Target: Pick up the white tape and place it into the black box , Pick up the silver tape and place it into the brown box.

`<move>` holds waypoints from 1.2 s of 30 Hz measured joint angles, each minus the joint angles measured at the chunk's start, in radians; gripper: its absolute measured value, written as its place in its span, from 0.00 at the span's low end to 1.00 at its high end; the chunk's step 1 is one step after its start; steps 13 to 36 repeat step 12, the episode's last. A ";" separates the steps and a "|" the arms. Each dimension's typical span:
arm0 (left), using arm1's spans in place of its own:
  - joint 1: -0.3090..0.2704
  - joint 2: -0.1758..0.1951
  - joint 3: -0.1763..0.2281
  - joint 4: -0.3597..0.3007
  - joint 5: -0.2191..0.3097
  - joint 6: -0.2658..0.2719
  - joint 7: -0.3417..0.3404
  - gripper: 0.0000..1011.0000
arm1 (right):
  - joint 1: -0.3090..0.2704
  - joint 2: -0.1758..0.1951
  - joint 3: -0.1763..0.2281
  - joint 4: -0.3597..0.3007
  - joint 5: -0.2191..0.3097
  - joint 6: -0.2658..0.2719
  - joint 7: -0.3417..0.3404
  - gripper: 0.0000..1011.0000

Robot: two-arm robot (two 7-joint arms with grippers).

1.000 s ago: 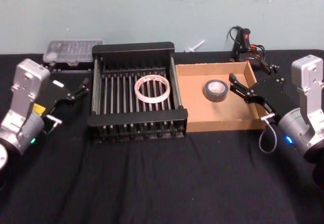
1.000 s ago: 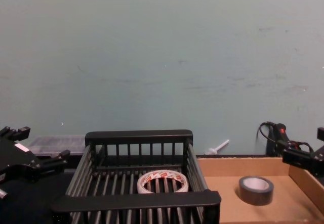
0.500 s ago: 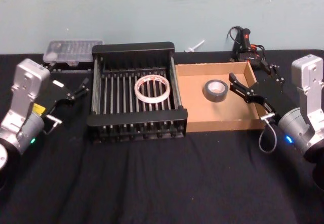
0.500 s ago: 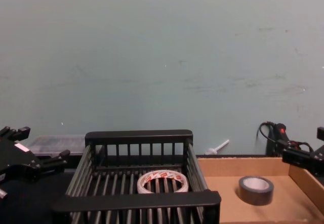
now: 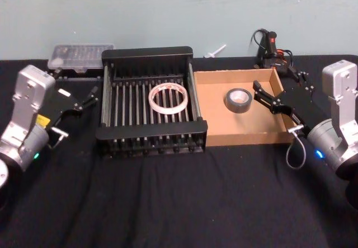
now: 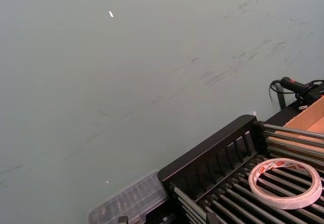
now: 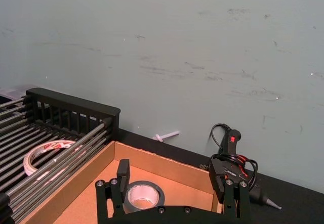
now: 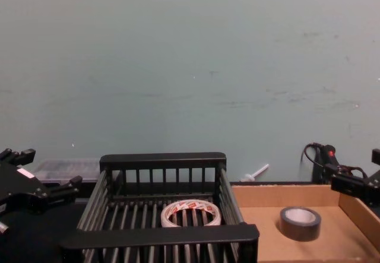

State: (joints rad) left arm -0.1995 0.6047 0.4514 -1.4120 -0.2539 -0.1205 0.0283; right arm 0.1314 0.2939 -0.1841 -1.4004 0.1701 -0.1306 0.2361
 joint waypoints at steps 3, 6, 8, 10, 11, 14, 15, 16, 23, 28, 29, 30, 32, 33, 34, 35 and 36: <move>0.000 0.000 0.000 0.000 0.000 0.000 0.000 0.99 | 0.000 0.000 0.000 0.000 0.000 0.000 0.000 0.99; 0.000 0.000 0.000 0.000 0.000 0.000 0.000 0.99 | 0.000 0.000 0.000 0.000 0.000 0.000 0.000 0.99; 0.000 0.000 0.000 0.000 0.000 0.000 0.000 0.99 | 0.000 0.000 0.000 0.000 0.000 0.000 0.000 0.99; 0.000 0.000 0.000 0.000 0.000 0.000 0.000 0.99 | 0.000 0.000 0.000 0.000 0.000 0.000 0.000 0.99; 0.000 0.000 0.000 0.000 0.000 0.000 0.000 0.99 | 0.000 0.000 0.000 0.000 0.000 0.000 0.000 0.99; 0.000 0.000 0.000 0.000 0.000 0.000 0.000 0.99 | 0.000 0.000 0.000 0.000 0.000 0.000 0.000 0.99; 0.000 0.000 0.000 0.000 0.000 0.000 0.000 0.99 | 0.000 0.000 0.000 0.000 0.000 0.000 0.000 0.99; 0.000 0.000 0.000 0.000 0.000 0.000 0.000 0.99 | 0.000 0.000 0.000 0.000 0.000 0.000 0.000 0.99; 0.000 0.000 0.000 0.000 0.000 0.000 0.000 0.99 | 0.000 0.000 0.000 0.000 0.000 0.000 0.000 0.99; 0.000 0.000 0.000 0.000 0.000 0.000 0.000 0.99 | 0.000 0.000 0.000 0.000 0.000 0.000 0.000 0.99; 0.000 0.000 0.000 0.000 0.000 0.000 0.000 0.99 | 0.000 0.000 0.000 0.000 0.000 0.000 0.000 0.99; 0.000 0.000 0.000 0.000 0.000 0.000 0.000 0.99 | 0.000 0.000 0.000 0.000 0.000 0.000 0.000 0.99; 0.000 0.000 0.000 0.000 0.000 0.000 0.000 0.99 | 0.000 0.000 0.000 0.000 0.000 0.000 0.000 0.99; 0.000 0.000 0.000 0.000 0.000 0.000 0.000 0.99 | 0.000 0.000 0.000 0.000 0.000 0.000 0.000 0.99; 0.000 0.000 0.000 0.000 0.000 0.000 0.000 0.99 | 0.000 0.000 0.000 0.000 0.000 0.000 0.000 0.99; 0.000 0.000 0.000 0.000 0.000 0.000 0.000 0.99 | 0.000 0.000 0.000 0.000 0.000 0.000 0.000 0.99; 0.000 0.000 0.000 0.000 0.000 0.000 0.000 0.99 | 0.000 0.000 0.000 0.000 0.000 0.000 0.000 0.99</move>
